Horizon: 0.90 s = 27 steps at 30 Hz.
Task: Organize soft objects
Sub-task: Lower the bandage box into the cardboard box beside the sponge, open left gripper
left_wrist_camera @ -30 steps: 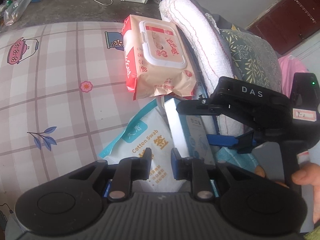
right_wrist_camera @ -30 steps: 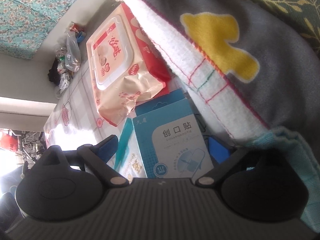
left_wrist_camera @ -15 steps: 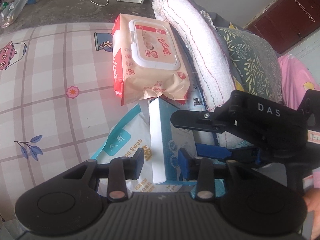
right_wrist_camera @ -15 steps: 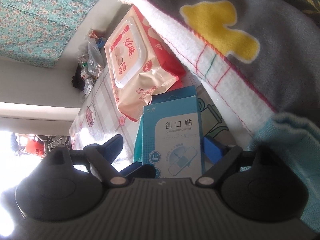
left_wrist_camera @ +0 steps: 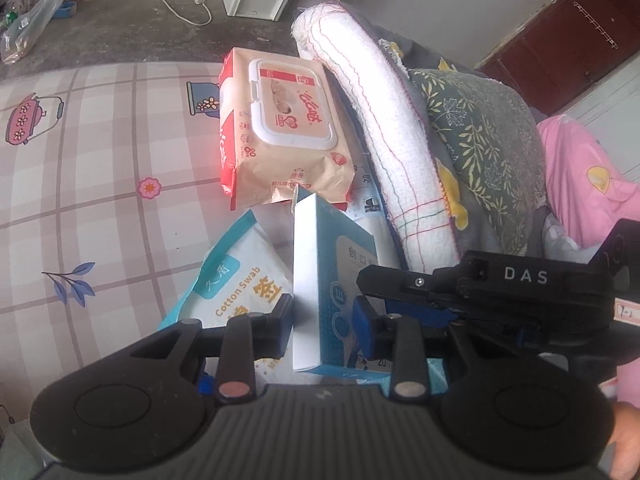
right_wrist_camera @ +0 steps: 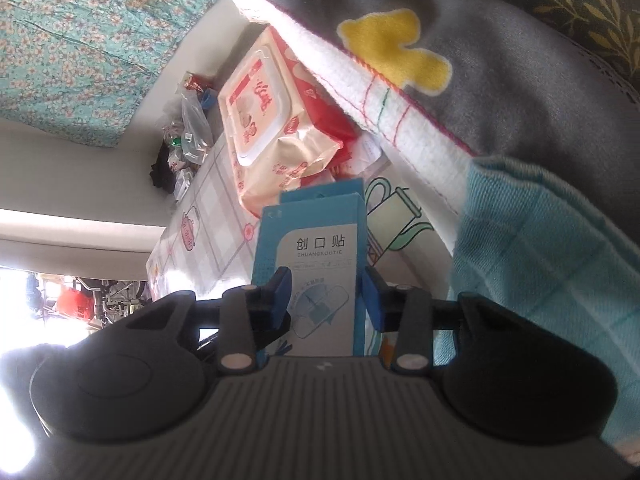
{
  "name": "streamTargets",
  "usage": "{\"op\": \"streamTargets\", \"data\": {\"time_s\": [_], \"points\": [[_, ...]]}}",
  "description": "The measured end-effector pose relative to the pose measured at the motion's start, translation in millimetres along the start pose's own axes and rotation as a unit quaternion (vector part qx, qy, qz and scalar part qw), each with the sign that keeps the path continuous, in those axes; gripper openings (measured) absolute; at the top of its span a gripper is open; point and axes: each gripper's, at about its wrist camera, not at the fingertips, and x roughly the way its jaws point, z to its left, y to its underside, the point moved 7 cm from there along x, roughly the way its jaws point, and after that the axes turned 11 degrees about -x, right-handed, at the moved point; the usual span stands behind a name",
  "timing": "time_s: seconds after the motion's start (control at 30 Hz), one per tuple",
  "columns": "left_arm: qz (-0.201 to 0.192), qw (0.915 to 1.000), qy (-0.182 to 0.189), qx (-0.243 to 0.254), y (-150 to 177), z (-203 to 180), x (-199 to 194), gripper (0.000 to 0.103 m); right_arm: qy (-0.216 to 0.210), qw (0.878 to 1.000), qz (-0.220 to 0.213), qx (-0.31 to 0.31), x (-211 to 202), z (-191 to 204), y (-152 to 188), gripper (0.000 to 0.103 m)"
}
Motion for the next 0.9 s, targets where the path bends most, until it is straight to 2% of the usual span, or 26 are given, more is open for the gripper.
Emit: {"op": "streamTargets", "data": {"time_s": [0.27,0.53,0.7,0.9], "points": [[-0.033,0.9993,0.020,0.000,25,-1,-75,0.032,-0.028,0.999,-0.024,-0.032,-58,50,34,0.037],[-0.097,0.9949,0.026,-0.010,60,38,-199,0.032,-0.087,0.990,-0.022,-0.110,-107,152,102,0.037],[-0.153,0.9877,0.000,-0.032,80,90,-277,0.032,-0.122,0.979,0.006,-0.165,-101,236,152,0.038],[-0.197,0.9762,-0.049,-0.076,105,173,-334,0.032,-0.150,0.964,0.071,-0.208,-51,322,221,0.039]]}}
